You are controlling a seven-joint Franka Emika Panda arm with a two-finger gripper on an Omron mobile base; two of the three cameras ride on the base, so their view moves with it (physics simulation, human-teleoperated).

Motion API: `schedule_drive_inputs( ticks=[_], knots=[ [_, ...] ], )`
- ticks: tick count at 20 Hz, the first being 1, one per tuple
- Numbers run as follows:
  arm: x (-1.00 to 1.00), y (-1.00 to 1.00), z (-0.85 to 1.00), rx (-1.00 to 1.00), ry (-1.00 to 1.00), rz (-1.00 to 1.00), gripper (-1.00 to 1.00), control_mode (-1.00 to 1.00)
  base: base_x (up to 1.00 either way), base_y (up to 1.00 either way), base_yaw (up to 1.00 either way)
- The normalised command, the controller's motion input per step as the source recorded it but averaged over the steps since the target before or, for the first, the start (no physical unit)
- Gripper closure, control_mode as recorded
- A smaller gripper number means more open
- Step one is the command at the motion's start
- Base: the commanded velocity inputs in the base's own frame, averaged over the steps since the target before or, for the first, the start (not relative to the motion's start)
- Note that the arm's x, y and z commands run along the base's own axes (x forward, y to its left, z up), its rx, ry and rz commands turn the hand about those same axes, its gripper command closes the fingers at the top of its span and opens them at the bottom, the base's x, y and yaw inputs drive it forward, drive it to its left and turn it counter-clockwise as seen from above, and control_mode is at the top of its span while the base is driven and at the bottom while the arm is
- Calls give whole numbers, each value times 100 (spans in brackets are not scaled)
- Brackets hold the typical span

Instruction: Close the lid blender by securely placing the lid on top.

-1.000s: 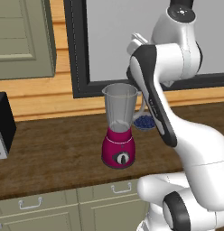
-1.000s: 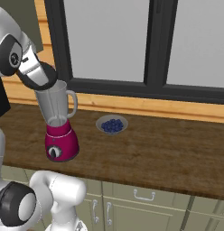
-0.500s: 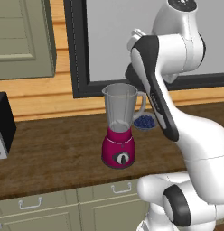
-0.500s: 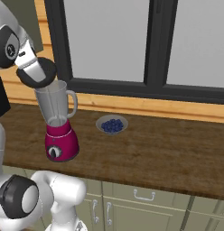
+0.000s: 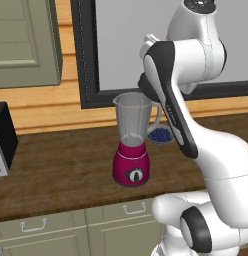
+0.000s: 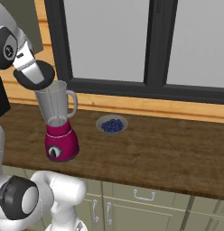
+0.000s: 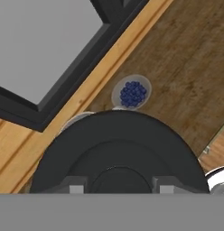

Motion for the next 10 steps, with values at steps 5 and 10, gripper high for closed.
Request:
schedule_drive_inputs(
  ticks=[5, 10],
  knots=[
    [4, 0, 0, 0, 7, 0, 100, -100, 0, 0, 0],
    [12, 16, 0, 0, 9, 0, 100, -100, 0, 0, 0]
  ],
)
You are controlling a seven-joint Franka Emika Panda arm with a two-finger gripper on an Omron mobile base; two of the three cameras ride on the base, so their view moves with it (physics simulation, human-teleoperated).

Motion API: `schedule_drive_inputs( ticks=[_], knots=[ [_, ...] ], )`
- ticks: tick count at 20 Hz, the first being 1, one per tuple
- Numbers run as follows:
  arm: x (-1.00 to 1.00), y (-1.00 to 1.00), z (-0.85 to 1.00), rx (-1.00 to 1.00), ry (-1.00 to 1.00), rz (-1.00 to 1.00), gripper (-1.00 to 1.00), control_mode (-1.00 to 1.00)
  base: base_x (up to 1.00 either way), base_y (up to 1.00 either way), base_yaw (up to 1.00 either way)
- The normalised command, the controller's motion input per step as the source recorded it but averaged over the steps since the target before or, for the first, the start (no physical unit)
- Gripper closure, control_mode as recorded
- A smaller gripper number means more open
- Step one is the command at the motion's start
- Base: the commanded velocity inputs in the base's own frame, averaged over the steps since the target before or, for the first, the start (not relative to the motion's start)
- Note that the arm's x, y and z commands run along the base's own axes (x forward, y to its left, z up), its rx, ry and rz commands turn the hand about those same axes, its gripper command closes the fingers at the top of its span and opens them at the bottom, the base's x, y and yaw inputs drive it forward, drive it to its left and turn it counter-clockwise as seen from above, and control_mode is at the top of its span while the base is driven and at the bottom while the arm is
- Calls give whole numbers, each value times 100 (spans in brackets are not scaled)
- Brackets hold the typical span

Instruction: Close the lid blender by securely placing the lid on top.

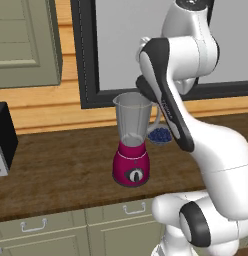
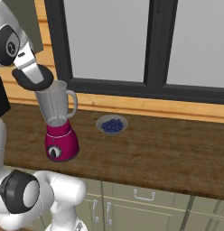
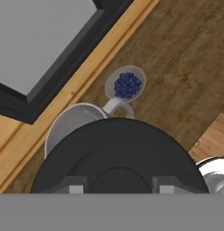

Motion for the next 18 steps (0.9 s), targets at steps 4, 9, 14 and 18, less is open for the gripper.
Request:
schedule_drive_inputs(
  ticks=[4, 9, 14, 18],
  knots=[
    [25, 6, 0, 0, 10, 0, 100, -100, 0, 0, 0],
    [24, 0, 0, 0, 8, 0, 100, -100, 0, 0, 0],
    [8, 0, -5, 0, 4, 0, 100, -100, 0, 0, 0],
    [0, 6, -13, 0, 0, 0, 100, -100, 0, 0, 0]
  ],
)
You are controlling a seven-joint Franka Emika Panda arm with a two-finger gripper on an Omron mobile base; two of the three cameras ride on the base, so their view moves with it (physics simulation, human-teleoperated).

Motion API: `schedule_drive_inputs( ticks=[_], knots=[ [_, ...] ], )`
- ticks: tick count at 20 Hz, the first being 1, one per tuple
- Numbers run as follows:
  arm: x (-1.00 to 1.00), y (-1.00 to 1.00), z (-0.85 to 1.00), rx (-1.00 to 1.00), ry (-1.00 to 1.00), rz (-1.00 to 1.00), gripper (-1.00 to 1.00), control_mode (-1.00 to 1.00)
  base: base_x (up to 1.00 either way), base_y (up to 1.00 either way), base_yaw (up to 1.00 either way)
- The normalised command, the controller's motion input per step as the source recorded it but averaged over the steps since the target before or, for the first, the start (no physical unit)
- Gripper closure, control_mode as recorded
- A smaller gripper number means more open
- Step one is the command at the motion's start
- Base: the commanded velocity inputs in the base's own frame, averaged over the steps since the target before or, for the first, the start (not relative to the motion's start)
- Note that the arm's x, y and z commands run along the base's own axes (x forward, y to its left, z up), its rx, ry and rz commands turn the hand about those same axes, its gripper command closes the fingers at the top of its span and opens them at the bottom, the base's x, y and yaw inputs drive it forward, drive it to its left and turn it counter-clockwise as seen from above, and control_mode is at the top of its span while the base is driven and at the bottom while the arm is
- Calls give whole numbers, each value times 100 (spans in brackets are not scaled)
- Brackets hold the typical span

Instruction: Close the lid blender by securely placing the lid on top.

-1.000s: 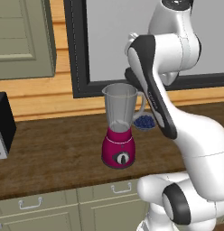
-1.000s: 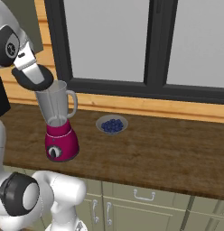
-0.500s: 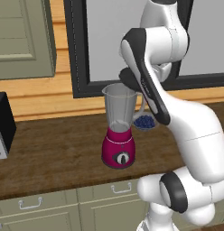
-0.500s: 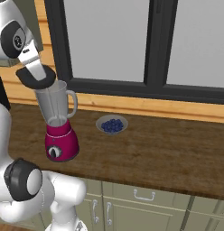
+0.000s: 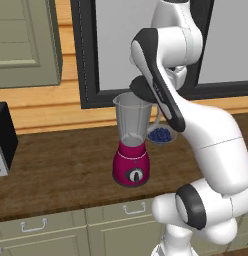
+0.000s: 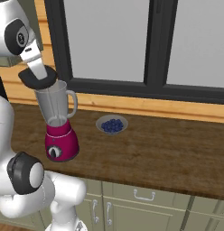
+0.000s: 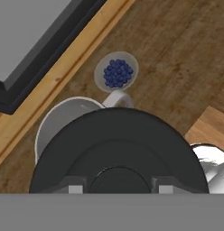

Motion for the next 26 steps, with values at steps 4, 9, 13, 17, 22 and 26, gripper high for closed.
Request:
schedule_drive_inputs(
  ticks=[4, 9, 13, 17, 22, 26],
  knots=[
    [6, 6, -14, 0, 0, 0, 100, -100, 0, 0, 0],
    [16, 7, -12, 0, 0, 0, 100, -100, 0, 0, 0],
    [19, 5, -10, 0, 0, 0, 100, -100, 0, 0, 0],
    [25, 12, -5, 0, 0, 0, 100, -100, 0, 0, 0],
    [27, 2, -10, 0, 0, 0, 100, -100, 0, 0, 0],
    [28, 0, -13, 0, 0, 0, 100, -100, 0, 0, 0]
  ],
)
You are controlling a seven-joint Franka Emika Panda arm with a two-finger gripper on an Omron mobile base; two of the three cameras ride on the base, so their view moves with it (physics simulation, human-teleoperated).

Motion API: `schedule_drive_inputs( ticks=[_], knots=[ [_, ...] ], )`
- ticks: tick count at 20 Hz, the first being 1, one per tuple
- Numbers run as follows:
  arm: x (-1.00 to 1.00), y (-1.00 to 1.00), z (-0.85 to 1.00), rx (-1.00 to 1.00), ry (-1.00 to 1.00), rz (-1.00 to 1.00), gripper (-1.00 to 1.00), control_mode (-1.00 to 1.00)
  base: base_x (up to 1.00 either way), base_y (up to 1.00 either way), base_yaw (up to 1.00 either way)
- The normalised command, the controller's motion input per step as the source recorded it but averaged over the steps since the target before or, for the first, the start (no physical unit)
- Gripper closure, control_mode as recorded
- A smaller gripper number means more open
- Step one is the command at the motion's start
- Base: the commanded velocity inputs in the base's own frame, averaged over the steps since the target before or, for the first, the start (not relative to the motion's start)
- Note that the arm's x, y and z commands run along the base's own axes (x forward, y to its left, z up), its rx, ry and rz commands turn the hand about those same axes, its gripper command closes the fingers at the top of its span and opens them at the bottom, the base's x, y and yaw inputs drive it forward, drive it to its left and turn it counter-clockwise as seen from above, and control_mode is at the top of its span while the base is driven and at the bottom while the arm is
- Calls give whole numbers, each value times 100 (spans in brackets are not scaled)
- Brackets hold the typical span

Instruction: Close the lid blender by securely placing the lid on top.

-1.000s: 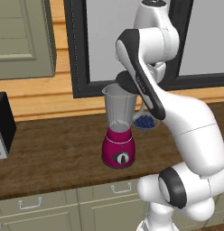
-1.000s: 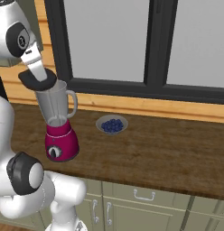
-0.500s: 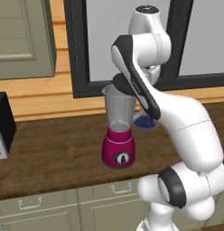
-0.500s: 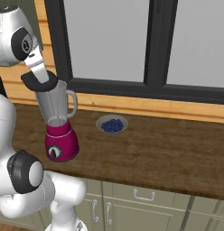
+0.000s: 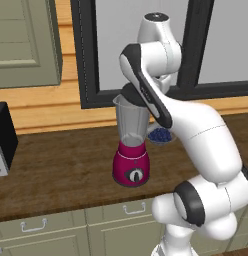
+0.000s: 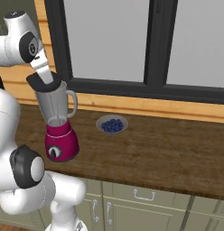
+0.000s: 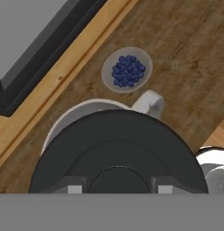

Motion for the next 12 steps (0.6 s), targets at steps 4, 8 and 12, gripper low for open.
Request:
schedule_drive_inputs(
  ticks=[4, 8, 12],
  knots=[
    [26, 1, -12, 0, 0, 0, 100, -100, 0, 0, 0],
    [27, 1, -3, 0, 0, 0, 100, -100, 0, 0, 0],
    [28, 5, 0, 0, 0, 0, 100, -100, 0, 0, 0]
  ],
)
